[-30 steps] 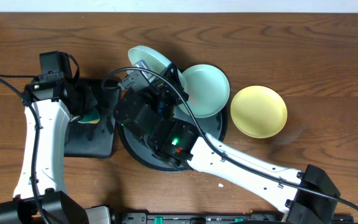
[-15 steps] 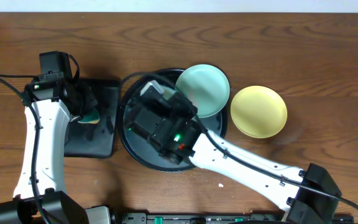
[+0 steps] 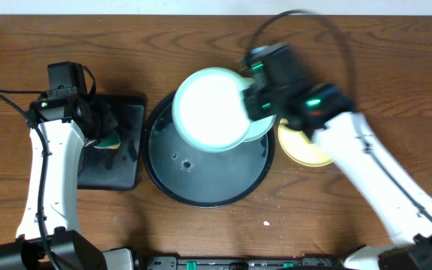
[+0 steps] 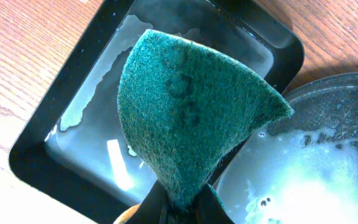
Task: Clean dirty plates on tray and stack at the side
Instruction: 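Lift the green plate with the right gripper and stack it on yellow plate, then move right gripper to the remaining green plate and grasp its rim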
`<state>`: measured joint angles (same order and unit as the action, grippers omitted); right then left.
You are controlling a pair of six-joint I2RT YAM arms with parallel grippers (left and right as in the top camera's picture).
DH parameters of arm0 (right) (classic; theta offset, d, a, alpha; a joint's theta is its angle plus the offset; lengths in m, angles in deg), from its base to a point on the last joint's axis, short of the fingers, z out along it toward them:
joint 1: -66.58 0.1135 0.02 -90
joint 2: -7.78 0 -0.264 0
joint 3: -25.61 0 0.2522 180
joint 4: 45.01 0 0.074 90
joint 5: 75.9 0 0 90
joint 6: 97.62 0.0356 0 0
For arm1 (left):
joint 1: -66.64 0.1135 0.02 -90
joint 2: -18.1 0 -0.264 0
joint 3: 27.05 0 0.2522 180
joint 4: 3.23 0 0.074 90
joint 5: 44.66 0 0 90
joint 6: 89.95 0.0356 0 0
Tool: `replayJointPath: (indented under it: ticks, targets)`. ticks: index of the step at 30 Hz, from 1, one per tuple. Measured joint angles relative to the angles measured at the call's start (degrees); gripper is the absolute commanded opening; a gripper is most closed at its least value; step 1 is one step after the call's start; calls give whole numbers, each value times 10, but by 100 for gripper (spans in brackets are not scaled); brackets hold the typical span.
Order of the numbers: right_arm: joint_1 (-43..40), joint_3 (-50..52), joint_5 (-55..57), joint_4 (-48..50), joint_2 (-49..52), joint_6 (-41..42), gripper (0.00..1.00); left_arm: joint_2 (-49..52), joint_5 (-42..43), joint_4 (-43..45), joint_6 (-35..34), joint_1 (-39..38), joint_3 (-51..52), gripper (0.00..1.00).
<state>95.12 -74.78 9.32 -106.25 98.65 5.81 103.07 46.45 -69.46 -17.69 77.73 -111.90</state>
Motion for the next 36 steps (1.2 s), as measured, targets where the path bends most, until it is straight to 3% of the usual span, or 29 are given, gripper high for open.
replayJointPath:
  ticks: [6,13,23,28,32,34,36]
  targets:
    - [-166,0,-81,-94,-18,4,1,0,0,0,0,0,0,7]
    - [-326,42,-51,-116,-12,4,1,0,0,0,0,0,0,7]
    - [-366,195,-15,-9,38,4,1,0,0,0,0,0,0,7]
    - [-366,220,-12,24,53,4,1,1,0,0,0,0,0,7]
    - [-365,223,-12,33,60,5,32,1,0,0,0,0,0,7]
    - [-362,223,-15,37,60,-6,41,1,0,0,0,0,0,7]
    - [-353,223,-21,36,60,-12,43,1,0,0,0,0,0,7]
